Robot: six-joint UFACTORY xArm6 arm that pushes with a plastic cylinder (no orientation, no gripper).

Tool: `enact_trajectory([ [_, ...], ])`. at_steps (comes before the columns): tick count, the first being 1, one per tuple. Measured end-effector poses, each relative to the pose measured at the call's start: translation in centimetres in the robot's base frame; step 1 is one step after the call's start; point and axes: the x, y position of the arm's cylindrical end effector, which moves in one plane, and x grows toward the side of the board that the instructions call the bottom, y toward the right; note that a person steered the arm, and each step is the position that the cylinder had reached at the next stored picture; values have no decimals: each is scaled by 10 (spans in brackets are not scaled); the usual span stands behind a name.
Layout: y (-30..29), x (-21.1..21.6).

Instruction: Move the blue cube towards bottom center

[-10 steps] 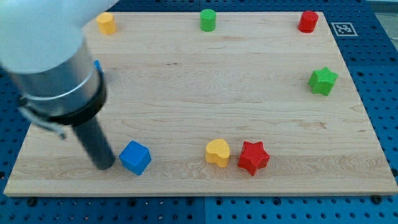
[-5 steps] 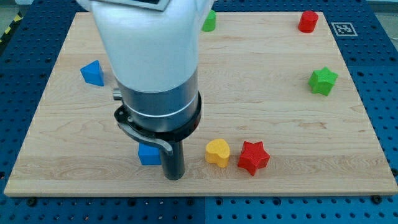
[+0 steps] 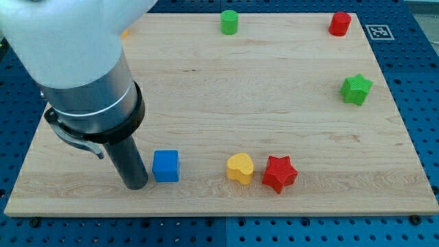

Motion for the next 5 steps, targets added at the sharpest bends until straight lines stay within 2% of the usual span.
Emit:
enact_trajectory([
  [3,-3,-10],
  [5,25,-21],
])
